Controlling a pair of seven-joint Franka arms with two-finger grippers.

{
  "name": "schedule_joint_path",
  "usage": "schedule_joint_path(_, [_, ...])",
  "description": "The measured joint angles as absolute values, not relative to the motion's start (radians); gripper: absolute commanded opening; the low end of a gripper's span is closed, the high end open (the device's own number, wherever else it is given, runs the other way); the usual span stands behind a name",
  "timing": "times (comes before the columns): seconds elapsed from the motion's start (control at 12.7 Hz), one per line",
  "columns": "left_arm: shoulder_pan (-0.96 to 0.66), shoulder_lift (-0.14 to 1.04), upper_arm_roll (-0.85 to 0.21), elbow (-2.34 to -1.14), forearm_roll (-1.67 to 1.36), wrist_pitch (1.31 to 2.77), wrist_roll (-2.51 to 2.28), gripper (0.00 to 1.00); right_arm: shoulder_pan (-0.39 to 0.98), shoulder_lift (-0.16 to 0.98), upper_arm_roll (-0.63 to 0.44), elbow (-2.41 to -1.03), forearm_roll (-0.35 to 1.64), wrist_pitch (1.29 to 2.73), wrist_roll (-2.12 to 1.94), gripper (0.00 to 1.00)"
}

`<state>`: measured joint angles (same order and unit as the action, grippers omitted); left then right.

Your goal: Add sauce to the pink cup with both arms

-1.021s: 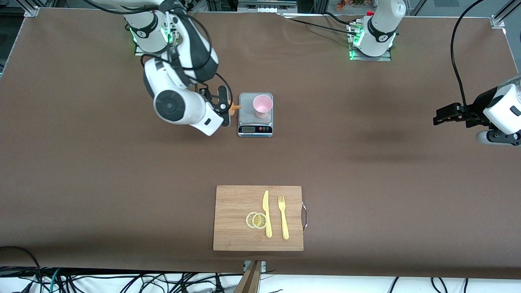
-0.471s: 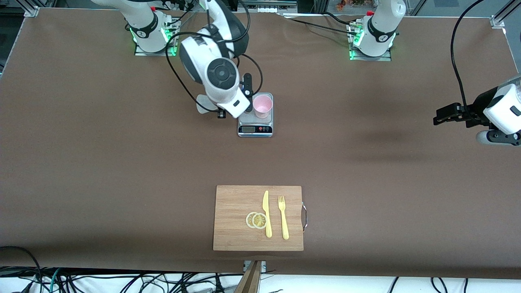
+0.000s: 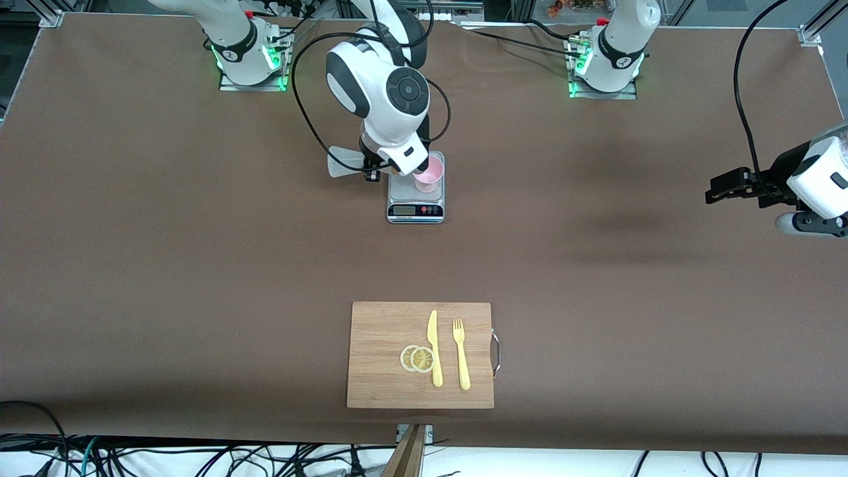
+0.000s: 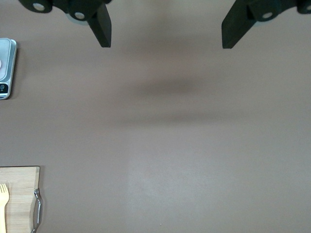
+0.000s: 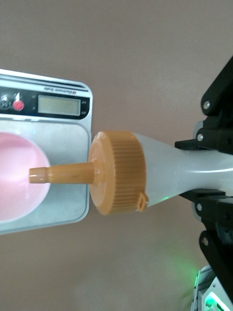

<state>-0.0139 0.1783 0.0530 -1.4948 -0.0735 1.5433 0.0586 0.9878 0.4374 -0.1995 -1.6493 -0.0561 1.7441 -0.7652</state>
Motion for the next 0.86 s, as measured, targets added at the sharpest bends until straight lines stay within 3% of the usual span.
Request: schedule_joint_path(0.86, [-0.013,0.178,0.053,-1.495,-0.074,1.543,0.059,1.0,1.129,0.472,-0.199,-1.651,-0.263,1.729,-0.487,0.31])
